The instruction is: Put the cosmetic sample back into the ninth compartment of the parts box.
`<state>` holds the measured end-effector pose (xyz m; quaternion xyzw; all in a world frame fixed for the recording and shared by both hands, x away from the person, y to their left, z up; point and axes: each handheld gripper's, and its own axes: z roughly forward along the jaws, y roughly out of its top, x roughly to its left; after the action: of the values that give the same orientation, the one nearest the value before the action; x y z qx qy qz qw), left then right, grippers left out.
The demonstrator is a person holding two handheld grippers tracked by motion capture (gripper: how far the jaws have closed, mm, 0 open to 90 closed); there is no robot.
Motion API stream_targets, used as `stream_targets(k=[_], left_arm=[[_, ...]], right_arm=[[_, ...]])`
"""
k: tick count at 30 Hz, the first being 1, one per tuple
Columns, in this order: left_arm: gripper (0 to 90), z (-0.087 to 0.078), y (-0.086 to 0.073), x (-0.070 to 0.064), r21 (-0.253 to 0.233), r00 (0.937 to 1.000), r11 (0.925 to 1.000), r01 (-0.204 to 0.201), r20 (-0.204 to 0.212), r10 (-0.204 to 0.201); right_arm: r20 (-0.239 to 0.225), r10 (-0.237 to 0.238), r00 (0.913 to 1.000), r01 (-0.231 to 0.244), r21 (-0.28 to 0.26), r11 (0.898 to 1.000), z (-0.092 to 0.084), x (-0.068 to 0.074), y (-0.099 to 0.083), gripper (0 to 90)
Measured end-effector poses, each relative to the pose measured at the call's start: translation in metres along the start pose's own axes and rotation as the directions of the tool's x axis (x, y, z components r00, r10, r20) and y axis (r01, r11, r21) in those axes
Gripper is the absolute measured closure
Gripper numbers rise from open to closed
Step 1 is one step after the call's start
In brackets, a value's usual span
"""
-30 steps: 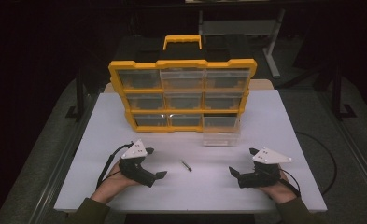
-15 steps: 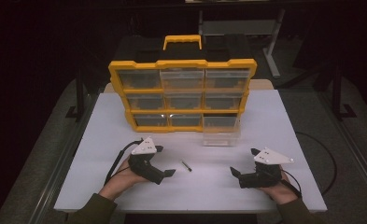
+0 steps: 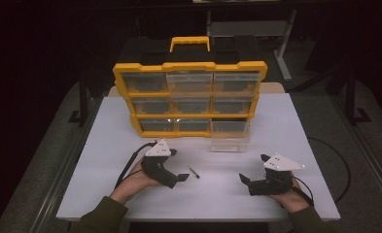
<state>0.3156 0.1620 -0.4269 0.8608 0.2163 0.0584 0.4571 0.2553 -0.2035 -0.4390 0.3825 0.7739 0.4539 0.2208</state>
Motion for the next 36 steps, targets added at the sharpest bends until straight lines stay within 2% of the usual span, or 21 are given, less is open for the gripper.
stream_targets(k=[13,23,32,36], left_arm=[[0.0,0.018,0.010,0.002,0.016,0.9993,0.9998,-0.010,0.036,0.010],[0.0,0.032,0.021,0.006,0.048,0.9972,0.9972,-0.057,0.050,0.055],[0.1,0.036,0.020,0.007,0.056,0.9958,0.9964,-0.064,0.069,0.060],[5.6,0.036,0.020,0.006,0.067,0.9948,0.9950,-0.074,0.075,0.069]], right_arm=[[0.001,0.011,0.9999,-0.011,-0.001,1.000,-0.001,0.000,0.000,0.0],[0.000,0.011,0.9999,-0.011,-0.001,1.000,-0.001,-0.001,0.000,0.0],[-0.001,0.011,0.9999,-0.011,0.001,1.000,-0.001,-0.001,0.000,0.0],[-0.001,0.007,1.0000,-0.007,0.002,1.000,-0.001,0.000,0.000,0.0]])
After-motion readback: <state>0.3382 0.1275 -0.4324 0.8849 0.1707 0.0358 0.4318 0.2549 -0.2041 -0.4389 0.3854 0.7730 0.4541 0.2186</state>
